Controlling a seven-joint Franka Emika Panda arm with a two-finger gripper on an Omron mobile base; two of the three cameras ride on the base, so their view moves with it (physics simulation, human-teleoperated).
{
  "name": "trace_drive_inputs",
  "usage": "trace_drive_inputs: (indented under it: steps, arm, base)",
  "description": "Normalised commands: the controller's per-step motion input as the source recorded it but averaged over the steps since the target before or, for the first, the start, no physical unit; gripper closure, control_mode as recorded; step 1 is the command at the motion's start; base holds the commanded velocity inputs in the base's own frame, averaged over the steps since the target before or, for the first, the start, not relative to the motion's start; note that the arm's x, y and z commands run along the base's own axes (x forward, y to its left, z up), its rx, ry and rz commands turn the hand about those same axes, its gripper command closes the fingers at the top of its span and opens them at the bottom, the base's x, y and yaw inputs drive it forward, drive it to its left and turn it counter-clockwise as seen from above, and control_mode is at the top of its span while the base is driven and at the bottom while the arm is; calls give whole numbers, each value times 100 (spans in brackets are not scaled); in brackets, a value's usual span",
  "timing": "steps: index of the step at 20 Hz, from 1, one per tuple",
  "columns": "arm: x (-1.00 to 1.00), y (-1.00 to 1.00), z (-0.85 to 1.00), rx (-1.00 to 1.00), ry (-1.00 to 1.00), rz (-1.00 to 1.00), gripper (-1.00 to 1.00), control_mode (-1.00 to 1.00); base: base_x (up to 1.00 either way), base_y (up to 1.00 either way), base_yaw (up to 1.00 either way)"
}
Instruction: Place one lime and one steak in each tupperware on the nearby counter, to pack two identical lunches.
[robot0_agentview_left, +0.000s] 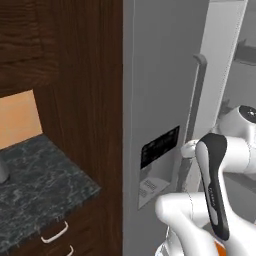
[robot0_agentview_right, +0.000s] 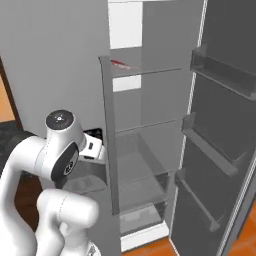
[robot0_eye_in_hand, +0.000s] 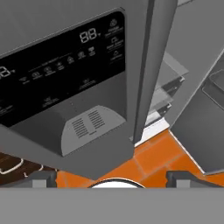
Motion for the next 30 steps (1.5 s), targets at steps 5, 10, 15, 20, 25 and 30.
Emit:
trace_drive_inputs:
  steps: [5,10,15,20,25,30]
  arm:
    - [0,0,0,0,0,0,-100,100]
    - [0,0,0,0,0,0,-100,100]
    - [0,0,0,0,0,0,-100,100]
    - [0,0,0,0,0,0,-100,100]
    - [0,0,0,0,0,0,-100,100]
    - [0,0,0,0,0,0,-100,100]
  base:
    - [48,-87,41]
    - [12,-92,36]
    - [11,-52,27]
    - [31,-33,26]
    - [33,-54,30]
    - [32,-33,29]
